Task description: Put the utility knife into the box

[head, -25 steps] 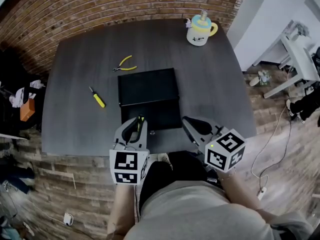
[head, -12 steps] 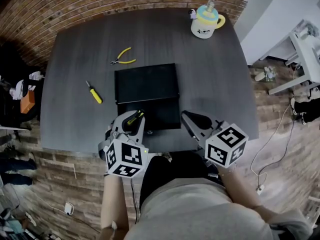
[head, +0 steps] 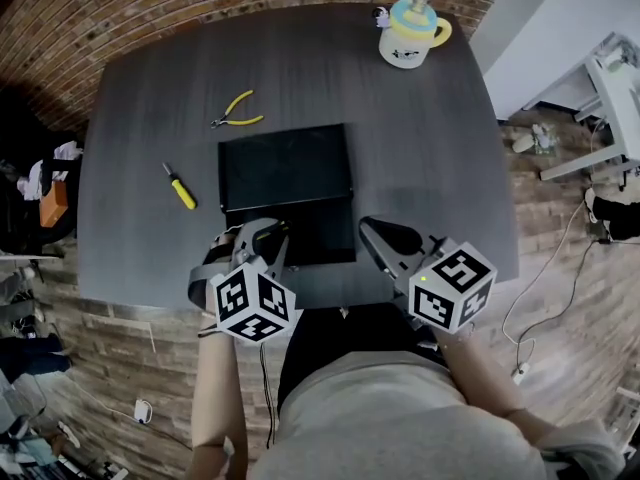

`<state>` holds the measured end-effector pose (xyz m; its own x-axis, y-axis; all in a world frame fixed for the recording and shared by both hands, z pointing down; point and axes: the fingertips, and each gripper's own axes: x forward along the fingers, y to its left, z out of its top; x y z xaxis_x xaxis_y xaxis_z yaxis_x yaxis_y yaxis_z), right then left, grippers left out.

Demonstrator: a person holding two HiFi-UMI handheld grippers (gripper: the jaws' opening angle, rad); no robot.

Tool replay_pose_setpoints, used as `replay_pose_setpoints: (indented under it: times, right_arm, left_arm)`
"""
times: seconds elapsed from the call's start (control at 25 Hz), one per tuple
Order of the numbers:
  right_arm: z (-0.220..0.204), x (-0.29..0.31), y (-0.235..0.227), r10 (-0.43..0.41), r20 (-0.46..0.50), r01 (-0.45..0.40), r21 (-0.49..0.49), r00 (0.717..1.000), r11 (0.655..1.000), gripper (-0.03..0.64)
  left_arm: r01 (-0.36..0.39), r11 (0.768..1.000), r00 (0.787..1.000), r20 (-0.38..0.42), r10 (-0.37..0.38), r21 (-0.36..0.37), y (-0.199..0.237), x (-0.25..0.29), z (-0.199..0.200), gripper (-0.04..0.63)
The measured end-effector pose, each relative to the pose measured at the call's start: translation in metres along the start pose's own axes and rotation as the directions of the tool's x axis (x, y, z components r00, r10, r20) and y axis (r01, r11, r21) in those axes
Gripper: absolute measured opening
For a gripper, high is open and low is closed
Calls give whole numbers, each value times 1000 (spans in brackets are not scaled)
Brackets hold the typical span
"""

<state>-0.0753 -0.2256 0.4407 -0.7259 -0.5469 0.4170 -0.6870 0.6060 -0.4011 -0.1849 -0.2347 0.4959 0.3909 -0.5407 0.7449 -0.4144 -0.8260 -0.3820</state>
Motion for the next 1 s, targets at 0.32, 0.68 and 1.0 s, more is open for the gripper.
replay_pose_setpoints:
  times: [0.32,0.68,1.0]
  right_arm:
    - [-6,2,-7,-4,-8,4,32,1000,999,5]
    - [-15,7,-13,-8,-33,10,52,999,999,5]
    - [-20,8,-13,4,-45,-1,66,999,998,5]
  left_arm:
    - [138,985,988,-87,-128,109,-25,29,-6,78]
    - [255,954,960,-157,-231,157,-38,55,-13,78]
    - [302,937,947,-165,-274,174,-48,68,-11,78]
